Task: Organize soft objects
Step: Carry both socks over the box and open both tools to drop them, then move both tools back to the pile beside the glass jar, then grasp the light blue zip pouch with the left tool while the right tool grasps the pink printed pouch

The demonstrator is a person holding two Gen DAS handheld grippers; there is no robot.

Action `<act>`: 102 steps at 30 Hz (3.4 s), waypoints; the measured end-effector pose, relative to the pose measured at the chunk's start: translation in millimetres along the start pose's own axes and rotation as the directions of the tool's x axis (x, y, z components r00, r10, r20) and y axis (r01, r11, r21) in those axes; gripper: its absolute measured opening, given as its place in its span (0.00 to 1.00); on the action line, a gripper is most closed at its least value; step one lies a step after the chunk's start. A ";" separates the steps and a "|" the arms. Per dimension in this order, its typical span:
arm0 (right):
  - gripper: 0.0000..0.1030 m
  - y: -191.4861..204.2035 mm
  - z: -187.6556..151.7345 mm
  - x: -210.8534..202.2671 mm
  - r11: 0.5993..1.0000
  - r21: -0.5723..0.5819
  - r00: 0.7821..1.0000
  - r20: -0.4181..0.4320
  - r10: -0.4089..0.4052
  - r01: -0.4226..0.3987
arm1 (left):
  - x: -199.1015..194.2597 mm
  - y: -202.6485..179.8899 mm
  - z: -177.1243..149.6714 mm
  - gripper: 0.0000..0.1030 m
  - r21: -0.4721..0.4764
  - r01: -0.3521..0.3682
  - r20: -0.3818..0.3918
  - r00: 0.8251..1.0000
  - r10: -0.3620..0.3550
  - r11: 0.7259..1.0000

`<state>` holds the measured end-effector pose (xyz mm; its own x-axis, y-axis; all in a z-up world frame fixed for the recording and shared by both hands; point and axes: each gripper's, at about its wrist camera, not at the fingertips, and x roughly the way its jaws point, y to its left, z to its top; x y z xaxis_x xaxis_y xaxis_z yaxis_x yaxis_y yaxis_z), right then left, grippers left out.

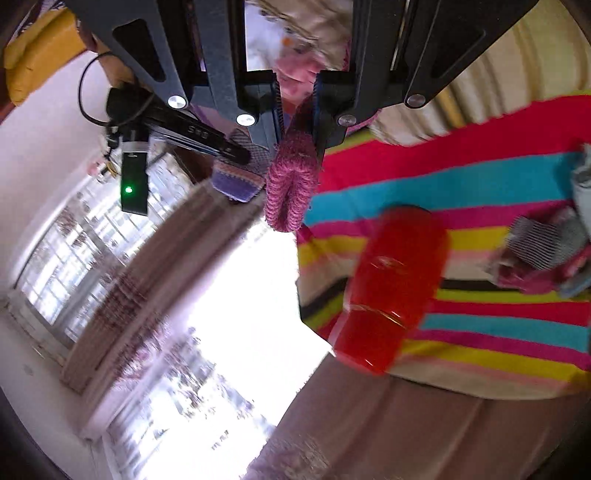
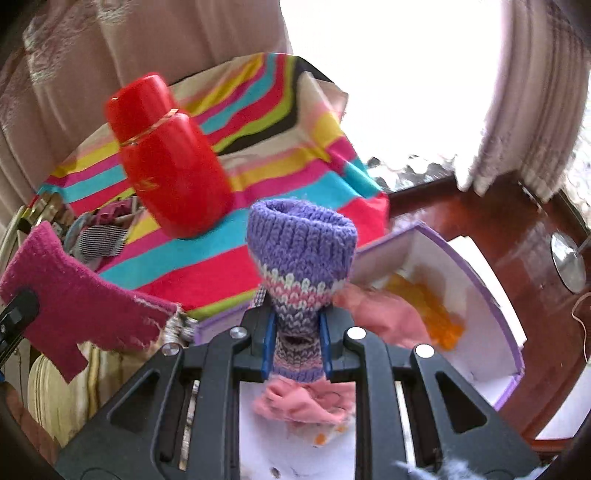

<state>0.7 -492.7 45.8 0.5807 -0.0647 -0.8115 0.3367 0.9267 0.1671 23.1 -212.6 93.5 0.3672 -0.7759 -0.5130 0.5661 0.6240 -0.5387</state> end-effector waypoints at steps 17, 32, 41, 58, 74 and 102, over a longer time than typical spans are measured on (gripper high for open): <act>0.58 -66.4 -24.7 15.8 0.989 0.094 0.989 -0.099 -0.107 0.116 | 65.6 -11.6 -18.5 0.45 -0.011 0.015 -0.209 0.978 -0.017 1.000; 0.58 3.4 -18.6 25.1 0.999 -0.052 0.995 -0.099 -0.020 0.015 | -10.2 89.9 11.2 0.47 -0.160 -0.198 -0.019 0.980 0.197 0.967; 0.58 78.0 -14.0 35.6 0.980 -0.175 0.990 -0.118 0.075 -0.095 | -73.2 179.3 14.3 0.47 -0.344 -0.320 0.051 0.932 0.358 0.883; 0.58 206.8 8.3 55.4 0.913 -0.323 0.967 -0.141 0.213 -0.248 | -105.0 257.9 51.1 0.47 -0.326 -0.504 0.068 0.832 0.551 0.800; 0.59 327.7 43.7 108.9 0.859 -0.302 0.909 -0.189 0.370 -0.413 | -16.0 297.9 101.7 0.46 0.121 -0.701 -0.041 0.704 0.709 0.703; 0.61 430.0 58.9 191.8 0.854 -0.327 0.910 -0.236 0.341 -0.404 | -108.9 318.5 83.8 0.11 -0.179 -0.544 0.194 0.798 0.571 0.820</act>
<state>300.4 -128.5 -5.1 0.4684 0.3442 -0.8137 -0.1894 0.9387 0.2881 225.3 62.9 33.9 0.7591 -0.2803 -0.5875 0.1321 0.9501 -0.2826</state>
